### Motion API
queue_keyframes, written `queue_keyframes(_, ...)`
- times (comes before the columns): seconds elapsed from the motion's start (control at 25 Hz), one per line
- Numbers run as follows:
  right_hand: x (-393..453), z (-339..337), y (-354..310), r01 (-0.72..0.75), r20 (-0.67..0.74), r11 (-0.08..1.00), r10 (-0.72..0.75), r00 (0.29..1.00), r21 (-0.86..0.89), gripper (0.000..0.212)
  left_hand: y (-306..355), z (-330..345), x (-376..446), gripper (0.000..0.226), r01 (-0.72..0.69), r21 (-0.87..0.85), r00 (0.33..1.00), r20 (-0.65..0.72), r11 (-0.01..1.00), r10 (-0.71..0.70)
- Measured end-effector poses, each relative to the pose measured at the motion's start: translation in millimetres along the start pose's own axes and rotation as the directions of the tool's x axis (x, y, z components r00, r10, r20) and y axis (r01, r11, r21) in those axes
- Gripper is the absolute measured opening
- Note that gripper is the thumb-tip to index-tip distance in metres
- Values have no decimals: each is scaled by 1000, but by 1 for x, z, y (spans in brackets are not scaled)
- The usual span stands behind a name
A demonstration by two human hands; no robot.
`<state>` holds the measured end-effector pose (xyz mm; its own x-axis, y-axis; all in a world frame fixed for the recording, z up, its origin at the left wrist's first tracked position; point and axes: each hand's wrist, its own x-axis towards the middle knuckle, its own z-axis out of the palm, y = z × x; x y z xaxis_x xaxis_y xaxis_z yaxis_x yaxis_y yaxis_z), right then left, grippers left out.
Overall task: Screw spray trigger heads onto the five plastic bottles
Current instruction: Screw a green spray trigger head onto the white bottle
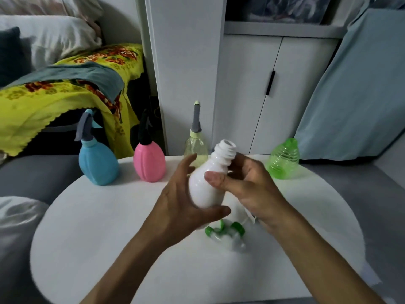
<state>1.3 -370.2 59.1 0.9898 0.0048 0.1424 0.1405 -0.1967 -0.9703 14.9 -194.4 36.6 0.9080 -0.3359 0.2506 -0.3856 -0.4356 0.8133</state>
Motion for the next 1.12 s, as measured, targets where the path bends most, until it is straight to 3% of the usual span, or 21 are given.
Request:
queue_keyframes(0.08,-8,3,-1,-118,168,965,80,983,232,46,0,-4,-1,84,-30,46,999,-28,998,32)
queue_keyframes(0.12,-10,-3,-1,-176,179,947,130,975,270,49,-1,-9,-2,80,-25,80,999,-44,996,28)
queue_keyframes(0.16,-12,-12,-1,-199,113,962,180,977,188,51,-4,-15,-4,80,-9,101,998,-62,995,16)
queue_keyframes(0.2,-14,-20,3,-166,29,983,169,985,-80,53,-7,-22,-5,80,14,108,997,-82,994,-5)
queue_keyframes(0.24,-17,-25,10,-94,30,874,123,992,-477,57,-10,-29,-7,81,43,108,994,-100,993,-32)
queue_keyframes(0.28,-22,-23,18,18,130,650,125,984,-759,66,-12,-33,-9,82,72,108,992,-112,991,-60)
queue_keyframes(0.32,-30,-16,31,130,246,457,205,947,-880,76,-15,-36,-11,82,93,115,990,-118,989,-79)
queue_keyframes(0.4,-44,2,56,265,365,292,374,852,-919,91,-21,-40,-15,79,112,151,988,-119,982,-94)
queue_keyframes(0.52,-47,14,71,297,342,225,203,917,-928,80,-25,-44,-18,77,96,231,991,-118,968,-70)
queue_keyframes(0.6,-42,11,66,270,308,305,86,947,-913,68,-29,-46,-18,76,77,293,992,-123,953,-42)
queue_keyframes(0.64,-40,9,59,258,295,391,37,955,-883,65,-30,-48,-19,76,74,328,991,-129,942,-33)
queue_keyframes(0.72,-37,2,37,172,189,665,-46,981,-727,60,-33,-50,-19,78,70,418,987,-162,906,-1)
queue_keyframes(0.8,-29,-15,14,129,-40,927,-153,987,-352,47,-37,-51,-20,81,22,559,978,-184,829,97)
queue_keyframes(0.84,-23,-27,6,177,-163,980,-191,968,-96,38,-37,-51,-21,83,-12,615,974,-170,788,148)
queue_keyframes(0.88,-19,-41,0,224,-280,967,-184,942,119,33,-38,-50,-22,84,-45,654,971,-150,755,188)
queue_keyframes(0.96,-14,-69,-7,250,-436,899,-75,897,359,27,-38,-47,-24,85,-103,705,960,-114,701,255)
queue_keyframes(1.12,-13,-92,-1,170,-493,766,211,844,620,18,-35,-42,-25,84,-124,731,953,-100,671,285)
